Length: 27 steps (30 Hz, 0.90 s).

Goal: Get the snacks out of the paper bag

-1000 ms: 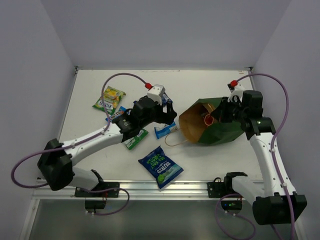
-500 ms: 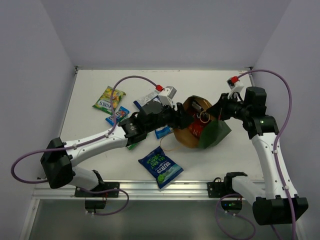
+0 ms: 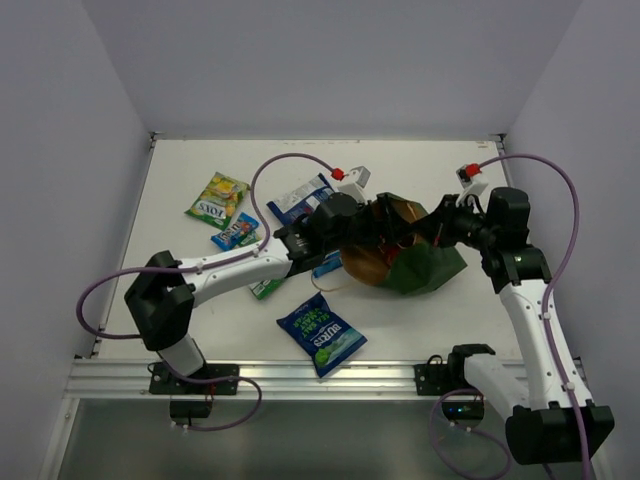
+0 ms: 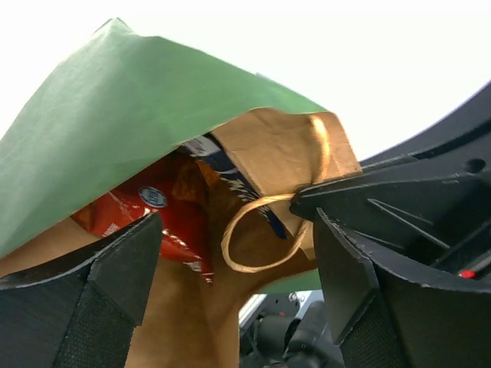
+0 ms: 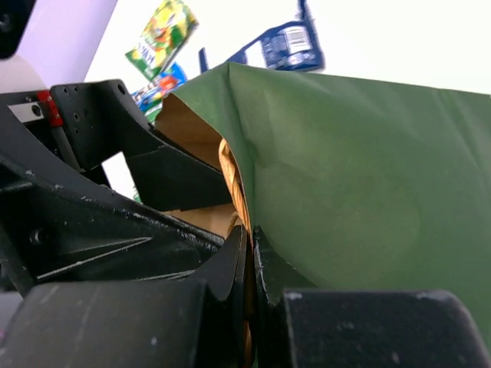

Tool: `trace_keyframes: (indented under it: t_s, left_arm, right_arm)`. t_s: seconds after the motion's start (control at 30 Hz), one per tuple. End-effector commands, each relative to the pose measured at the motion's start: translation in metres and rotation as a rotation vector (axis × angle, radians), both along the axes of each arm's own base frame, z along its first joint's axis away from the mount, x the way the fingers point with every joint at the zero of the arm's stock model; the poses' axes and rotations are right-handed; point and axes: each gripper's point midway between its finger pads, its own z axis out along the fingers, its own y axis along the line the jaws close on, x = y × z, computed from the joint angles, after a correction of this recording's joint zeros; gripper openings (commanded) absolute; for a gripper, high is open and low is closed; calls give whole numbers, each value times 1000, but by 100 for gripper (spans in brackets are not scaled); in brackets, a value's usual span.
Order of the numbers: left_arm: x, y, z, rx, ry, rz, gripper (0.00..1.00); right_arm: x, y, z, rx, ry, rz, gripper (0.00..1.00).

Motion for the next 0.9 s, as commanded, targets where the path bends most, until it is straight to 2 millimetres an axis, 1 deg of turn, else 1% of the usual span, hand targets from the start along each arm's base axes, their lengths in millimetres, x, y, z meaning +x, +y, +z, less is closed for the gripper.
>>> trace_keyframes:
  t_s: [0.0, 0.07, 0.1, 0.17, 0.2, 0.23, 0.27, 0.33, 0.43, 0.57, 0.6, 0.73, 0.87]
  left_arm:
    - [25, -9, 9, -38, 11, 89, 86]
    - [31, -6, 3, -29, 17, 119, 86]
    - [32, -5, 4, -48, 29, 133, 86]
    - [27, 5, 3, -72, 25, 149, 84]
    - [26, 7, 11, -111, 13, 152, 82]
    - [23, 14, 21, -131, -1, 156, 82]
    - [21, 19, 14, -116, 2, 167, 82]
    - [18, 26, 14, -102, -3, 170, 81]
    - [21, 32, 4, -87, 11, 200, 79]
    - [28, 24, 1, -94, 16, 205, 77]
    - [31, 20, 5, -100, 12, 206, 77]
    - [45, 20, 10, -115, 1, 267, 78]
    - [57, 13, 13, -120, -9, 294, 79]
  right_arm:
    - [-4, 10, 13, 51, -52, 43, 0]
    - [-6, 11, 15, 56, -56, 48, 0]
    - [-7, 10, 17, 57, -63, 46, 0]
    - [-7, 10, 17, 54, -60, 42, 0]
    - [-7, 9, 18, 50, -64, 41, 0]
    - [-6, 8, 18, 47, -63, 36, 0]
    - [-6, 8, 19, 46, -63, 33, 0]
    - [-6, 8, 23, 45, -73, 33, 0]
    - [-6, 8, 26, 44, -80, 39, 0]
    - [-7, 11, 23, 49, -71, 57, 0]
    - [-7, 11, 23, 50, -68, 59, 0]
    - [-8, 13, 24, 59, -68, 72, 0]
    - [-9, 16, 25, 71, -69, 90, 0]
